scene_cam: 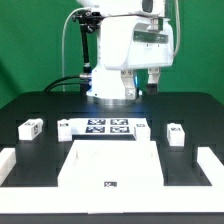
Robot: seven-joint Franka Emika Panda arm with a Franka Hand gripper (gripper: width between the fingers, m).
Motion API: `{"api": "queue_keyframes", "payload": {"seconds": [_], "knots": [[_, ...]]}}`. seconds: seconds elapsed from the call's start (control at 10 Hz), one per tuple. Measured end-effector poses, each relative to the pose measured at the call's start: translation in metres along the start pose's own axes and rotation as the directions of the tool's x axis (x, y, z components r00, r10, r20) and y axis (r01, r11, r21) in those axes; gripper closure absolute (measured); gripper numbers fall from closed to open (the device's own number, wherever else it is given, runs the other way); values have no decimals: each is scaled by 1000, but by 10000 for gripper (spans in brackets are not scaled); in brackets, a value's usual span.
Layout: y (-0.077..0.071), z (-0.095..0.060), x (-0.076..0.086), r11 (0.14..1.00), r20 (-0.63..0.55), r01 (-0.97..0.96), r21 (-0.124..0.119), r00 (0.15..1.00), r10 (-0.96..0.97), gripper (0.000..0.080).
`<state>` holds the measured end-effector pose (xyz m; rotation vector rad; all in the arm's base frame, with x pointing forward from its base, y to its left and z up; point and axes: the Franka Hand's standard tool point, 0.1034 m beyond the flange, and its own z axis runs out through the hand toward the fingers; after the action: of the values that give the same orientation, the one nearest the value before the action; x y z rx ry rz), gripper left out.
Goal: Assemble one leg
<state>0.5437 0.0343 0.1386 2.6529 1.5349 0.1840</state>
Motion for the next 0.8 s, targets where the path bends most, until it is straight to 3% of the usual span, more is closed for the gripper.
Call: {"api": "queue_keyframes", "payload": {"seconds": [0.8], "knots": [[-1,0,-1,1000,0,0,-1,1000,0,150]]}}
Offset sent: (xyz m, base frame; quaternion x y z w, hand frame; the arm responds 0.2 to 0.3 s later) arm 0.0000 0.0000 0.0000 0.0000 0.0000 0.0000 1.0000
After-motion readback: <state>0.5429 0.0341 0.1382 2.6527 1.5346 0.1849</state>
